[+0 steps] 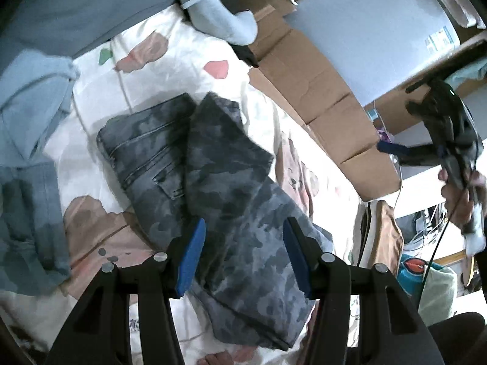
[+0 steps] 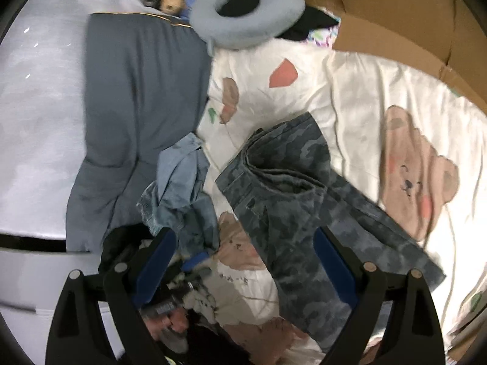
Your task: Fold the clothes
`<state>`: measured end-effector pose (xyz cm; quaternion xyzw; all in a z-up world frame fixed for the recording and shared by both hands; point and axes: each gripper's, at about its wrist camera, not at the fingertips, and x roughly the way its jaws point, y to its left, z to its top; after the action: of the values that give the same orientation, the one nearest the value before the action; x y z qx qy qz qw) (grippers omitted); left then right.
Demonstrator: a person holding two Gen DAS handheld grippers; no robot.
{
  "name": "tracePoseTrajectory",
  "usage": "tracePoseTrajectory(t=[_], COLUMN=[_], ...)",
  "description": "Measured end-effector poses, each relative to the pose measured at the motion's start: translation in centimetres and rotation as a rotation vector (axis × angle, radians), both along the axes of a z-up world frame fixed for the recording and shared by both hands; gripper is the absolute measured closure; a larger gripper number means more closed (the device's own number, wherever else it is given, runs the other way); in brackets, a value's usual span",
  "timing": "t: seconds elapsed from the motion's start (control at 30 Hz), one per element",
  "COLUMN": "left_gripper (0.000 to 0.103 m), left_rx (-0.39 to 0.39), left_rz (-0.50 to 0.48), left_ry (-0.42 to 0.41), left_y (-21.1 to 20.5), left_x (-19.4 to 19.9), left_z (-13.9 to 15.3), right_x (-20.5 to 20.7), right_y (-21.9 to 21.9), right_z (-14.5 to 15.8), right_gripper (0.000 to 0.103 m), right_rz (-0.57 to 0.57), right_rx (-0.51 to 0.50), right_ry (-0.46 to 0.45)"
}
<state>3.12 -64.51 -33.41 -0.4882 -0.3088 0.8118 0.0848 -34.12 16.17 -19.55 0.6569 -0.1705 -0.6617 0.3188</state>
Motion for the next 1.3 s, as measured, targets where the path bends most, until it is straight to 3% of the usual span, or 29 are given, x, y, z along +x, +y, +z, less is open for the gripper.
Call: tracePoseTrajectory(t=[0.07,0.3,0.4,0.7,0.93,1.17,1.3], left_gripper=[0.049,0.05,0.049,0.049,0.049,0.049,0.049], left_rx=[-0.02,-0.118,-0.128,-0.171,-0.144,-0.101,-0.068], left_rz=[-0.015,-0.074,-0.081,-0.146,-0.13,-0.108,-0.084], left_ry=[-0.019,-0.114,-0.114,-0.119,-0.083,-0.076,-0.068], left_y=[0.5,0.7,0.1,-0.6,-0.6,-0.1,-0.4], left_x=[-0.7,-2.5,-3.4,-6.5,-7.4,-7.9,-7.8], left_z=[1.4,3.2,2.9,0.1,-3.1,-6.7,-8.1], right_x=[1.0,3.6,4.9,8.7,8.5,7.7,7.1], right_y=[1.4,4.0,3.5,1.5,-1.1,-2.3,-3.1], right_z=[0.7,-1.8,-5.8,-18.2,-20.2,-22.9,-23.6], right_gripper=[0.011,0.016,0.017,0.03,0.03,0.031,0.049], right_rz=[0.013,-0.051,-0.116,-0.348,-0.314,-0.341,-0.319], right_rx=[0.003,-0.092,-0.138,-0.209,-0.188,-0.201,-0.208], right_ry=[0.029,0.051,0.048,0.053,0.118,0.103,0.101])
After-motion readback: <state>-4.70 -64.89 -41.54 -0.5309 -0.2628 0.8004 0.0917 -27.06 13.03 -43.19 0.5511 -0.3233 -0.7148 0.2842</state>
